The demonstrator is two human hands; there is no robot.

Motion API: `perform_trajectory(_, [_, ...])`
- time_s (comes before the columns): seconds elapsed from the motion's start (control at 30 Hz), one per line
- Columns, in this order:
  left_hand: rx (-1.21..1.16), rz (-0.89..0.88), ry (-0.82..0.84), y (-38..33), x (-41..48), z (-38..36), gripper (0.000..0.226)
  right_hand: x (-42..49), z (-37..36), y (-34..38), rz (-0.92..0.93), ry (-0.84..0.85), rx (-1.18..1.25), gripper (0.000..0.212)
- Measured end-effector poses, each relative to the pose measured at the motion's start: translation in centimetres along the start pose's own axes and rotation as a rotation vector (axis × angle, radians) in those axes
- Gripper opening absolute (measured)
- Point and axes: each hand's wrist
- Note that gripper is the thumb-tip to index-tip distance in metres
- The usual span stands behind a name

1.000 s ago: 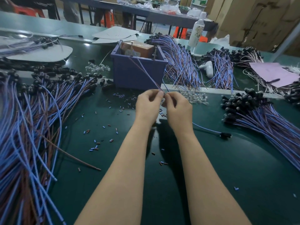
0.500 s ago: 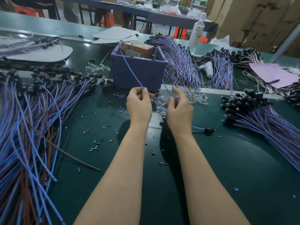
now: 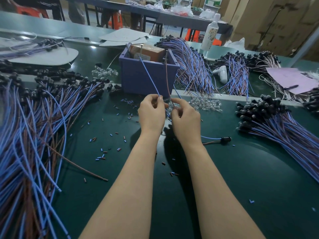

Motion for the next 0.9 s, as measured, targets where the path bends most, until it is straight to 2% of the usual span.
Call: perform_trajectory(0.9, [0.047, -0.018, 0.015, -0.63, -0.39, 0.08, 0.01, -0.09, 0.1, 0.01, 0.047, 0.004, 0.027, 0.031])
Point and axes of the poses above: each hand's wrist, its own x-axis towards the middle knuckle, its own z-axis out of the back of the hand, y = z × x, and after that the axes turned 7 degrees about -y, right-handed
